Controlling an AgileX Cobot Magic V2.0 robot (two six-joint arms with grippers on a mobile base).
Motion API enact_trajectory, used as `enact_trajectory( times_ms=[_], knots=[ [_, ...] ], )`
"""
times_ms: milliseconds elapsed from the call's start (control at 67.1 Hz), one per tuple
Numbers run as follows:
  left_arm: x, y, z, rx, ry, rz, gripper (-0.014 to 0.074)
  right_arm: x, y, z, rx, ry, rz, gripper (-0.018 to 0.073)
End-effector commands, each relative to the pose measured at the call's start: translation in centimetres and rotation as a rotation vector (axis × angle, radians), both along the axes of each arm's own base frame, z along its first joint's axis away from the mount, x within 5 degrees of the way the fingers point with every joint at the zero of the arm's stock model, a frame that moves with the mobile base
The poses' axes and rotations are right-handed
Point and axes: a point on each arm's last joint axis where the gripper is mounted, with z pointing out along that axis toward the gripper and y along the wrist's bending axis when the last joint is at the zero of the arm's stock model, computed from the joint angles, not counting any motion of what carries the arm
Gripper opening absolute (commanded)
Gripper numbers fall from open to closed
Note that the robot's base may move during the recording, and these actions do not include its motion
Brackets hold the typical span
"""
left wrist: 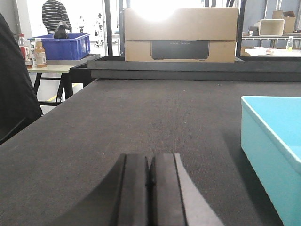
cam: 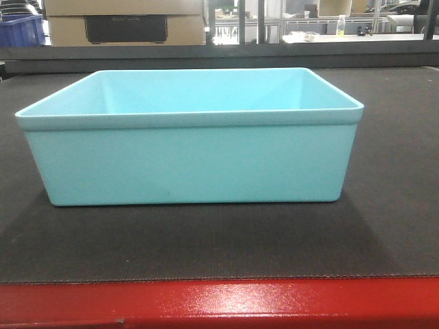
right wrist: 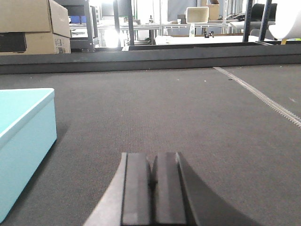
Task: Fetch blue bin and place on conveyor start
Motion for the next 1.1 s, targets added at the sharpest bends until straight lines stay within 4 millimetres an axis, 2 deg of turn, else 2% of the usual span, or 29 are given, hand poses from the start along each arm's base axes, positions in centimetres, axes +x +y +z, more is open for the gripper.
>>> enact_trajectory(
  times_ms=[0,1088],
  knots=[
    [-0.07,0.0,0.24,-0.002,-0.022,0.001,-0.0111,-0.05,-0.04,0.33,-0.01,-0.037,-0.008,-0.0162],
    [-0.07,0.0,0.24,-0.002,-0.022,0.001,-0.0111,-0.05,-0.04,0.33,-0.01,-0.037,-0.008,-0.0162]
  ],
)
